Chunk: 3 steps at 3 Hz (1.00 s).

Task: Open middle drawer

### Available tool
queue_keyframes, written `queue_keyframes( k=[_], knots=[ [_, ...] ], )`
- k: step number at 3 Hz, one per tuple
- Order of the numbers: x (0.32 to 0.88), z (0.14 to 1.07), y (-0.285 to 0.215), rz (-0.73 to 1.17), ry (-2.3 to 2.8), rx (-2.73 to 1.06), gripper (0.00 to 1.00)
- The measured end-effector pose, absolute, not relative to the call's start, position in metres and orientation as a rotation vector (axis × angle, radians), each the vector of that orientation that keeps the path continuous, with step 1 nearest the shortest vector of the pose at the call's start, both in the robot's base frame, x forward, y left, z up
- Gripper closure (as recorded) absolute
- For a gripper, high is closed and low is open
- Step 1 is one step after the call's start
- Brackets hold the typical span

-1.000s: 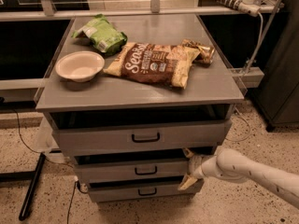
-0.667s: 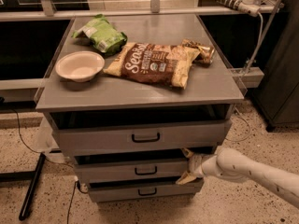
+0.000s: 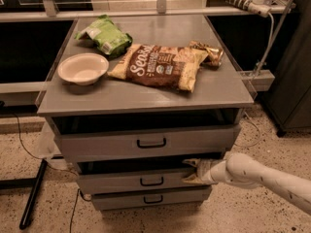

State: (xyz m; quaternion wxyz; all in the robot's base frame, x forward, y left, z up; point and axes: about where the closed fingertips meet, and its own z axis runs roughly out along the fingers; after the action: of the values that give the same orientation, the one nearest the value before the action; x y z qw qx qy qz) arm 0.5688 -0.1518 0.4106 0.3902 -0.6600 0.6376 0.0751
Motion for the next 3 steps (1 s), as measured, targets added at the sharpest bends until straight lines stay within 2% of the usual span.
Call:
queue_keyframes(
  k=[1, 2, 3],
  knots=[
    [0.569, 0.417, -0.152, 0.191, 1.620, -1.677, 0.88],
    [0.569, 0.418, -0.152, 0.191, 1.620, -1.677, 1.00],
    [0.556, 0.420, -0.155, 0.212, 1.630, -1.672, 1.00]
  ],
)
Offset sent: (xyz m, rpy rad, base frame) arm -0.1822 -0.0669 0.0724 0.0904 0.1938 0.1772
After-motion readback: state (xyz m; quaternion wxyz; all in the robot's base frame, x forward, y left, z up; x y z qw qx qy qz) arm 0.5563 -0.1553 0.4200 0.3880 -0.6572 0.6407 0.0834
